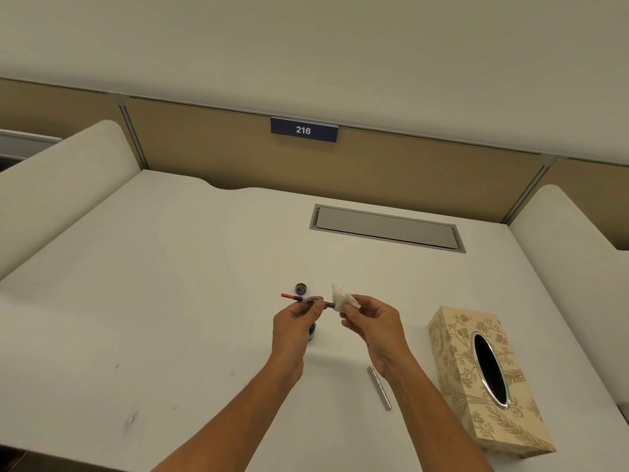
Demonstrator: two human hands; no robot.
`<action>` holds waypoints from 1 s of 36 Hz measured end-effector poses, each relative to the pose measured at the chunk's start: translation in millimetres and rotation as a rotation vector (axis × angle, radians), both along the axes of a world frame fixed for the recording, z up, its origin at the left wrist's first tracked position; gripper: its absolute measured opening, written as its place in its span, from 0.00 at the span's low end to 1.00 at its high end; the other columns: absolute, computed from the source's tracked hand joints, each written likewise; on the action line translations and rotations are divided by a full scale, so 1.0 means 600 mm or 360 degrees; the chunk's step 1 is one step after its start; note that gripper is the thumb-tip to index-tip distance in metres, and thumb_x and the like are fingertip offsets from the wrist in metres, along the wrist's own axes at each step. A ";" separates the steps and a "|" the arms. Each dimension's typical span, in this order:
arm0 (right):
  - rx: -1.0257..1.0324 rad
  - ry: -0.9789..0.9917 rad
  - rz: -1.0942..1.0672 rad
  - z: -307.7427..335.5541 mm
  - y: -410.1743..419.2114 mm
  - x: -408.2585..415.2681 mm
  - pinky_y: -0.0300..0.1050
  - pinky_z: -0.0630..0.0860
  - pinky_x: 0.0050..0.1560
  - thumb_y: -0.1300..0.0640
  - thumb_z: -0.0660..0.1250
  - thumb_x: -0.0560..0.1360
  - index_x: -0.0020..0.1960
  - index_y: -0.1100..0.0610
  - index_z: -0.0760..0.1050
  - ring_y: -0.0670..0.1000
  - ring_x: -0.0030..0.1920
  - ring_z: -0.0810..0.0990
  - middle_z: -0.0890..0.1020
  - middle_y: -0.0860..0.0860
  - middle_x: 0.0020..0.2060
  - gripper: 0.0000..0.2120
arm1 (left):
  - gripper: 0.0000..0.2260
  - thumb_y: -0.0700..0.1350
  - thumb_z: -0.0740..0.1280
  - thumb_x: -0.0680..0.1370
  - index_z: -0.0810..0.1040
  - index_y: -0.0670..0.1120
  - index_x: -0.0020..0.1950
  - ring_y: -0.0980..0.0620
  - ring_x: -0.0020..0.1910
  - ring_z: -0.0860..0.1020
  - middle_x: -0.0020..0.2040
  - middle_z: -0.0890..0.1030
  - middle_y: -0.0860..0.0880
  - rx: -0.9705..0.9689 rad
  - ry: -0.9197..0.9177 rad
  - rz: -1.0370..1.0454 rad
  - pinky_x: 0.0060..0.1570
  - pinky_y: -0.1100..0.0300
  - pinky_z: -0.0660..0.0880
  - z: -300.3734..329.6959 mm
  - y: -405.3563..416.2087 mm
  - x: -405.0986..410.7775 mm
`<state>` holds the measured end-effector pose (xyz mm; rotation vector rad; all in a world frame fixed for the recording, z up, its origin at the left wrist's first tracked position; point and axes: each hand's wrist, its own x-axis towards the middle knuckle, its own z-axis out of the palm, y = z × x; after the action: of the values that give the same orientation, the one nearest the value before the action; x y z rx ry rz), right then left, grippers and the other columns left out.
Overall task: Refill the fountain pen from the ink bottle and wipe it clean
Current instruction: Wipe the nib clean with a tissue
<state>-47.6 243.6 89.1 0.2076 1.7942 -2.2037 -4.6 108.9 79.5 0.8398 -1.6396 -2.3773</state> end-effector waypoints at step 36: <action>-0.0002 -0.0031 -0.0086 0.011 0.000 0.003 0.41 0.83 0.42 0.66 0.74 0.73 0.49 0.57 0.83 0.54 0.38 0.84 0.87 0.58 0.39 0.07 | 0.05 0.44 0.72 0.75 0.85 0.48 0.50 0.53 0.46 0.75 0.41 0.83 0.56 0.0028 0.0000 0.0052 0.58 0.48 0.71 0.009 -0.005 -0.002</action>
<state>-45.9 243.8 95.7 0.2793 1.7969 -2.2315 -6.1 106.1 84.8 0.8623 -1.5948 -2.3735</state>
